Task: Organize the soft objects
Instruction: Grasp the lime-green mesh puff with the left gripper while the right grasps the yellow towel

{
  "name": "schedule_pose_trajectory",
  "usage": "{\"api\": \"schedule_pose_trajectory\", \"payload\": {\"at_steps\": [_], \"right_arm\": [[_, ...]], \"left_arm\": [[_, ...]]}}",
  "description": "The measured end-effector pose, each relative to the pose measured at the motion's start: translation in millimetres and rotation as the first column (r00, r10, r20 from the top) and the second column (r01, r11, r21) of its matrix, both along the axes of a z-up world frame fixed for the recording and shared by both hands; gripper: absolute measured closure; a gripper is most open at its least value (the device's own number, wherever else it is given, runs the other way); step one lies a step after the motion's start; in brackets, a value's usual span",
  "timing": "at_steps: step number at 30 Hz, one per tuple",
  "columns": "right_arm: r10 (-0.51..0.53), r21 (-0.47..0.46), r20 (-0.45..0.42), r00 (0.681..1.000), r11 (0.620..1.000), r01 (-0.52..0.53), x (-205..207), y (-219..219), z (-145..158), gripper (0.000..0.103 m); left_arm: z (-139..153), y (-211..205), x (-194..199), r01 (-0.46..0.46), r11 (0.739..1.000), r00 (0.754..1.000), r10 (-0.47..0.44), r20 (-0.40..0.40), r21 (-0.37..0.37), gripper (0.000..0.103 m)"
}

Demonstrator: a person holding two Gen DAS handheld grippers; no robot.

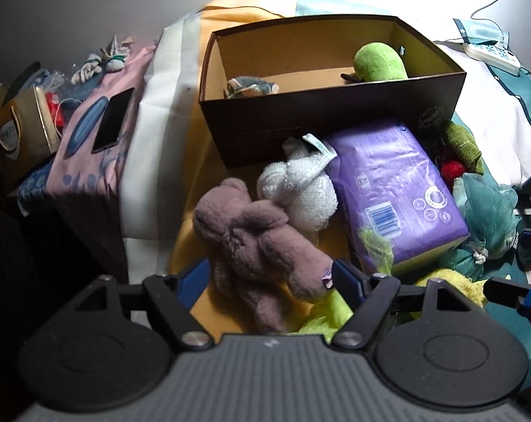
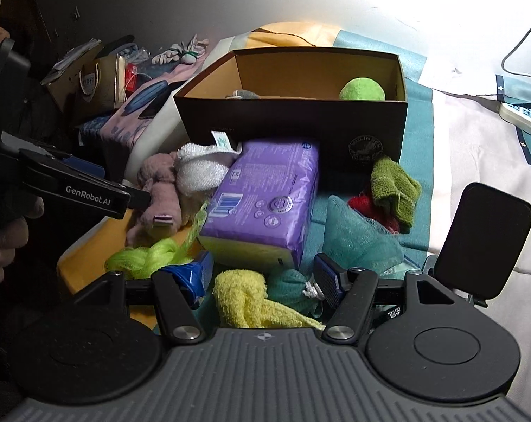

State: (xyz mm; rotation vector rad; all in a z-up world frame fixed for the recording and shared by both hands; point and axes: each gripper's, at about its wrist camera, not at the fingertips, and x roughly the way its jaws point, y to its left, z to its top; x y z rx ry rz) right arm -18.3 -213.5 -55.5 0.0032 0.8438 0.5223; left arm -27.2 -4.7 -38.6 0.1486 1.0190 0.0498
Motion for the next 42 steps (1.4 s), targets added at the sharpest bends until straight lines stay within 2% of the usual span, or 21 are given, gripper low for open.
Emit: {"api": "schedule_pose_trajectory", "payload": {"at_steps": [9,23,31,38,42], "right_arm": [[0.044,-0.021,-0.017,0.999,0.999,-0.044,-9,6,-12,0.054],[0.099,-0.065,0.024,0.995,0.993,-0.097,-16,19,-17,0.054],[0.104,-0.069,0.032,0.994,0.992,-0.102,-15,19,-18,0.054],[0.123,-0.059,0.025,0.992,0.991,-0.121,-14,20,-19,0.054],[0.156,-0.070,0.030,0.987,0.986,-0.154,-15,26,-21,0.055]], "left_arm": [[-11,-7,-12,-0.006,1.000,0.999,0.006,-0.036,0.004,0.024],[-30,-3,-18,-0.008,1.000,0.996,0.007,-0.091,-0.018,0.023],[-35,7,-32,0.056,0.995,0.995,-0.062,-0.073,-0.079,0.021],[-43,3,-45,0.172,0.976,0.982,-0.181,-0.060,-0.138,0.019],[-46,0,-43,0.191,0.968,0.977,-0.203,-0.063,-0.161,0.018]]}}
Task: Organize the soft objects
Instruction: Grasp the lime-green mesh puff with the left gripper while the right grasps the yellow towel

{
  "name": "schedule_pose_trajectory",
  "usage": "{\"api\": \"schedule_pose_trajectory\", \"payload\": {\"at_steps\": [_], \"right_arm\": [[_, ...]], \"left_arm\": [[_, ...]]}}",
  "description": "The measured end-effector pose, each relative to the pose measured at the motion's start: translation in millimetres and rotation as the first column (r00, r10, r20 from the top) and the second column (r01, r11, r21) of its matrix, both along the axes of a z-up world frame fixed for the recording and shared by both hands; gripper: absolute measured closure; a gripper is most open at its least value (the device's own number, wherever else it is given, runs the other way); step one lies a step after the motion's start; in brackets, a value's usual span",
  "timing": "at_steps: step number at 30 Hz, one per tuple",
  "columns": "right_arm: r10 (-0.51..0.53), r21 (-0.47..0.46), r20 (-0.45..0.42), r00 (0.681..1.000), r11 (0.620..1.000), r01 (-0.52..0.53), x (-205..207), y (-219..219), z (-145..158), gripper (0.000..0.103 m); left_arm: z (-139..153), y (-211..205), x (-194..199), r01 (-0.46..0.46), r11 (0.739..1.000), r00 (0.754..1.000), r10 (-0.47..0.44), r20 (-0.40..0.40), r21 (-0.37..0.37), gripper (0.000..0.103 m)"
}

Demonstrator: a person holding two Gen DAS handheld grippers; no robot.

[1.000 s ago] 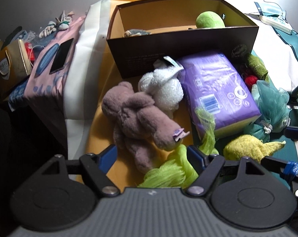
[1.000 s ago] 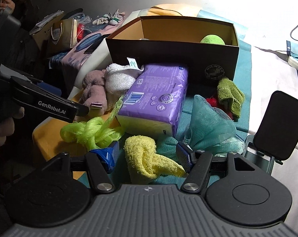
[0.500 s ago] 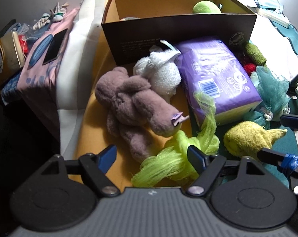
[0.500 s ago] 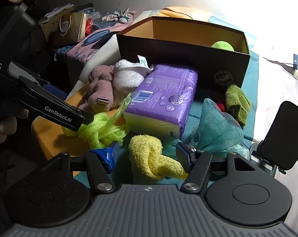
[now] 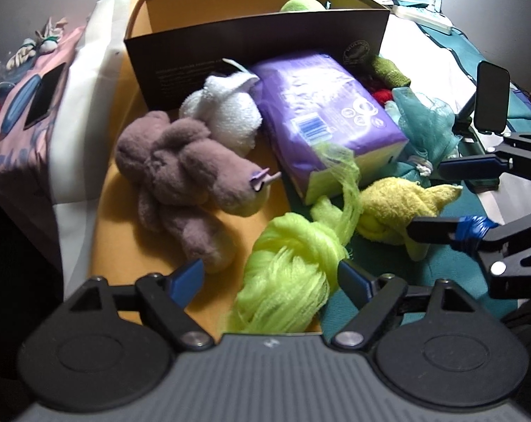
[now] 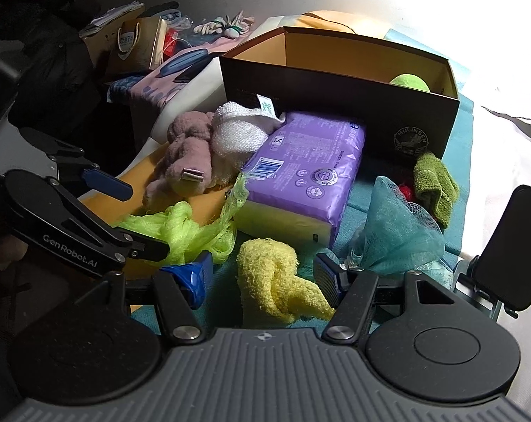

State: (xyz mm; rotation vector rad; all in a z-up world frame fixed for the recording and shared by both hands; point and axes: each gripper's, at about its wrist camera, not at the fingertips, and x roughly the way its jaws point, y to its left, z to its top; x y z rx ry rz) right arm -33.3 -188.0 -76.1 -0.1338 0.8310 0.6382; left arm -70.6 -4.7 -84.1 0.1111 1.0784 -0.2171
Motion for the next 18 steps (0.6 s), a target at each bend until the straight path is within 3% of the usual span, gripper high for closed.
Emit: {"api": "schedule_pose_trajectory", "payload": {"at_steps": [8,18], "right_arm": [[-0.001,-0.016,-0.022,1.000,1.000,0.001,7,1,-10,0.055],[0.026,-0.029,-0.036,0.999,0.999,-0.027,14,6,-19,0.056]], "left_arm": [[9,2,-5,0.049,0.998,0.998,-0.047,0.028,-0.041,0.018],[-13,-5,6,0.055,0.998,0.998,-0.056,-0.031,-0.024,0.018]]}}
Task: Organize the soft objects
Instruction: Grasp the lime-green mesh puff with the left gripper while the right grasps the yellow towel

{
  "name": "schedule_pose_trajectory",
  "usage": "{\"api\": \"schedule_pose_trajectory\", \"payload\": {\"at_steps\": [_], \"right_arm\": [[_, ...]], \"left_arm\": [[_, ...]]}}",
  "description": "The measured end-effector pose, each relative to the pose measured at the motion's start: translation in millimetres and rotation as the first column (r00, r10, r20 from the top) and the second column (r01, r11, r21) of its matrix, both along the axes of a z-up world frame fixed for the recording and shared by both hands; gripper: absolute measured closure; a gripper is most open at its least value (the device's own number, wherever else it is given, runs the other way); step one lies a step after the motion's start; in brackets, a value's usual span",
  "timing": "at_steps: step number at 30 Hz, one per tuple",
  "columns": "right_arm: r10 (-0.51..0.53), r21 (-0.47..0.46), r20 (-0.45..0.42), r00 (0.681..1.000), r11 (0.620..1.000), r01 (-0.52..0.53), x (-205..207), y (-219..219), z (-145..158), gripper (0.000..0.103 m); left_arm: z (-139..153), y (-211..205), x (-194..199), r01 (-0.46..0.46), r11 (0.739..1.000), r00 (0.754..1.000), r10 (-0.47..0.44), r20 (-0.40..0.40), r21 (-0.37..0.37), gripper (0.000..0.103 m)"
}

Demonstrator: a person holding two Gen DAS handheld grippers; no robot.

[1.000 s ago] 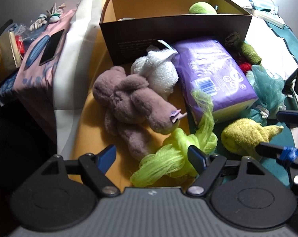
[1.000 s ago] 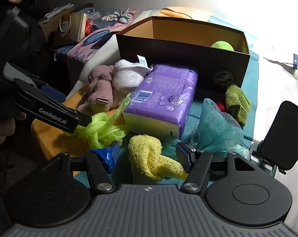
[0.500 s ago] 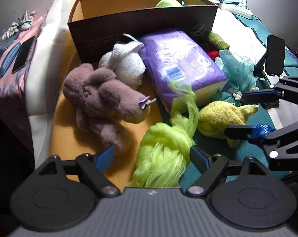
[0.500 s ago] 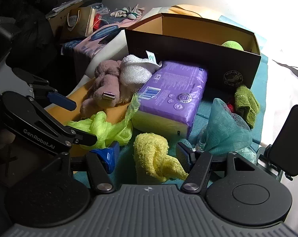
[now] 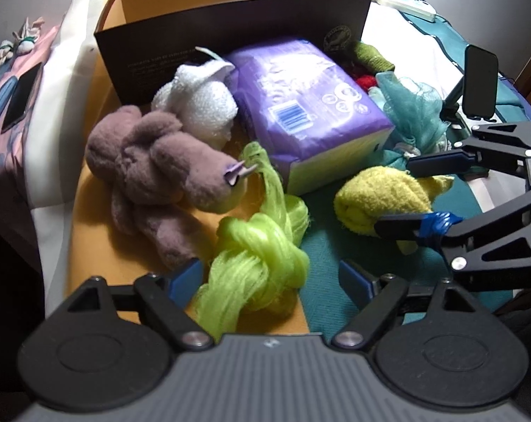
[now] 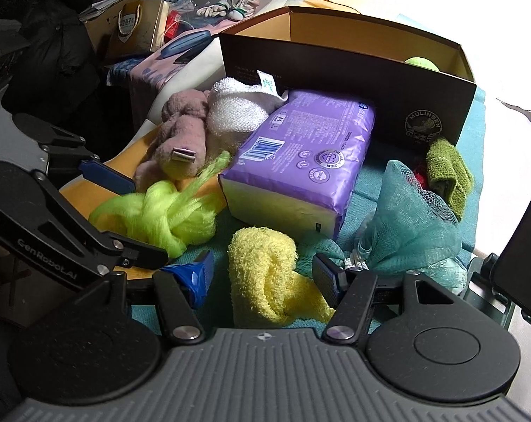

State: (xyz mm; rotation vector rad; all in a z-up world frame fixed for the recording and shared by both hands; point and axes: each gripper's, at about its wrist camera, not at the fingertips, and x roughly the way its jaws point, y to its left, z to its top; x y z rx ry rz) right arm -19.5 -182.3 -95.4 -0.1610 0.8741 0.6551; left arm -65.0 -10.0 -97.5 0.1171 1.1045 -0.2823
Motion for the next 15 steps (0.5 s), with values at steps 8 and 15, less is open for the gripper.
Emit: {"api": "schedule_pose_trajectory", "payload": {"at_steps": [8,15], "right_arm": [[0.041,-0.040,-0.004,0.999,0.998,-0.041,0,5,-6,0.062],[0.037,-0.009,-0.010,0.999,0.999,-0.037,1,-2,-4,0.086]], "left_arm": [[-13,1,8,0.000,1.000,0.999,0.000,-0.045,0.000,0.031],[-14,0,8,0.022,1.000,0.999,-0.022,-0.045,-0.001,0.045]]}}
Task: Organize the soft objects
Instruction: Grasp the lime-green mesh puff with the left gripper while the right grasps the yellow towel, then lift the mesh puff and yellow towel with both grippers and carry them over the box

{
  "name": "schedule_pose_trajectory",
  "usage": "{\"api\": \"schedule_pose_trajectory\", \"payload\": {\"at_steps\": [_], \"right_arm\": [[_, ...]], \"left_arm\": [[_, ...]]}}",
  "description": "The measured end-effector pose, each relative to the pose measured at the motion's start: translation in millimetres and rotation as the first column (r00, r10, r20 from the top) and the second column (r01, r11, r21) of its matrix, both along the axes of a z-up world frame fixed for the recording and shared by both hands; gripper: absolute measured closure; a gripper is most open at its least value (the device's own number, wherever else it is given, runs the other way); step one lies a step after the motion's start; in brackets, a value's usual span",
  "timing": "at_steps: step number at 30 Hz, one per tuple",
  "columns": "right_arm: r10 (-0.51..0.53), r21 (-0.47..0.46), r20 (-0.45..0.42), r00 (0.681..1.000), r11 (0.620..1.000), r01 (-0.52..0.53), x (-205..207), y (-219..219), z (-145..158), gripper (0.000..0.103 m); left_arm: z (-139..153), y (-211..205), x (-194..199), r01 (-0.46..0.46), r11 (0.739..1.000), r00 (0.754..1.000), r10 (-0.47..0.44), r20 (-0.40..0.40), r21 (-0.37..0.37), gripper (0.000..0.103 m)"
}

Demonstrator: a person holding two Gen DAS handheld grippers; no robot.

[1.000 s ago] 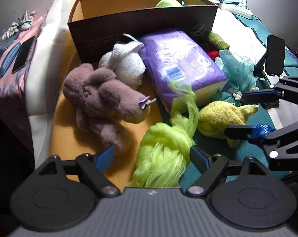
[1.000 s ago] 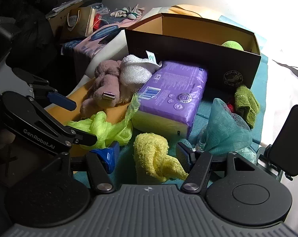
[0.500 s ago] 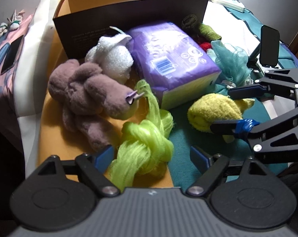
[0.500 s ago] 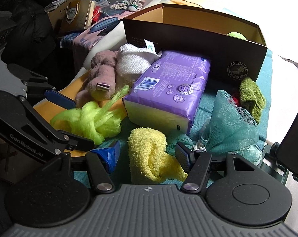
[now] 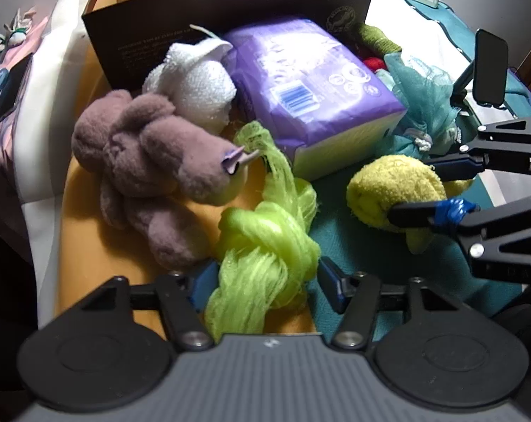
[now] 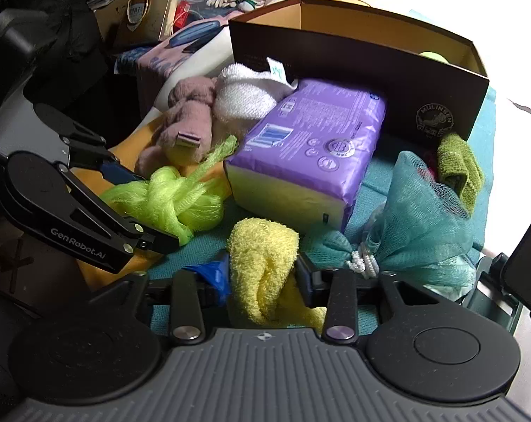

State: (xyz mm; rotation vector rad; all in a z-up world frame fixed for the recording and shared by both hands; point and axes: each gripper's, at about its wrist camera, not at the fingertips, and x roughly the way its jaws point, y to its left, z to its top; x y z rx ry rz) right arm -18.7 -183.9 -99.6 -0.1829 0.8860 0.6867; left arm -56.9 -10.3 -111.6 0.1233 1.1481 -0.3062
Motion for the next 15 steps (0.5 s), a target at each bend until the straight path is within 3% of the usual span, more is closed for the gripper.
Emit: {"api": "schedule_pose_trajectory", "payload": {"at_steps": [6,15], "right_arm": [[0.006,0.007,-0.010,1.000,1.000,-0.006,-3,-7,6,0.094],[-0.033,0.091,-0.035,0.999,0.995,0.036,-6,-31,31,0.096]], "left_arm": [[8,3,-4,0.026,0.999,1.000,-0.026,-0.007,-0.023,0.053],[55,4,-19,0.112,0.989,0.992,-0.106,0.069,-0.095,0.055]]}}
